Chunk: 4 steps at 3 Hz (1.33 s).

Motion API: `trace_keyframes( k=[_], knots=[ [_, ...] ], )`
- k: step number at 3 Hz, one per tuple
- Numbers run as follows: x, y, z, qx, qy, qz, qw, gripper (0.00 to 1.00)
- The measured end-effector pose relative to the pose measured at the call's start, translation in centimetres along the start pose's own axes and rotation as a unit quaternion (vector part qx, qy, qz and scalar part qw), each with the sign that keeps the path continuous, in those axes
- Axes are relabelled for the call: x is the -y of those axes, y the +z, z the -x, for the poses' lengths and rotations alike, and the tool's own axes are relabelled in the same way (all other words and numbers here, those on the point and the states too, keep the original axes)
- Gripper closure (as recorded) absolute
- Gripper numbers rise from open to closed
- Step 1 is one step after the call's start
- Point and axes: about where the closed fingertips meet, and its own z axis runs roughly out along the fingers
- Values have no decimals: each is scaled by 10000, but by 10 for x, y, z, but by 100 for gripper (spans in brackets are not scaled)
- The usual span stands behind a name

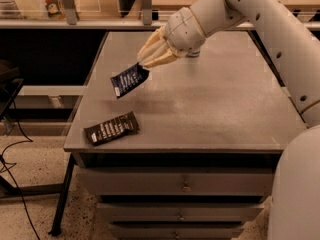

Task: Move rxbar blueberry near rxbar chocolate

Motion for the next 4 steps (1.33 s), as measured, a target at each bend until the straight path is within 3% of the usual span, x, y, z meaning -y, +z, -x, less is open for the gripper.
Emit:
trace_keyframes(
  k=[1,3,4],
  knots=[
    [-1,11,12,35,-184,123,9997,59],
    [0,48,29,513,-438,479,9966,13],
    [1,51,29,520,-438,465,9966,0]
  ],
)
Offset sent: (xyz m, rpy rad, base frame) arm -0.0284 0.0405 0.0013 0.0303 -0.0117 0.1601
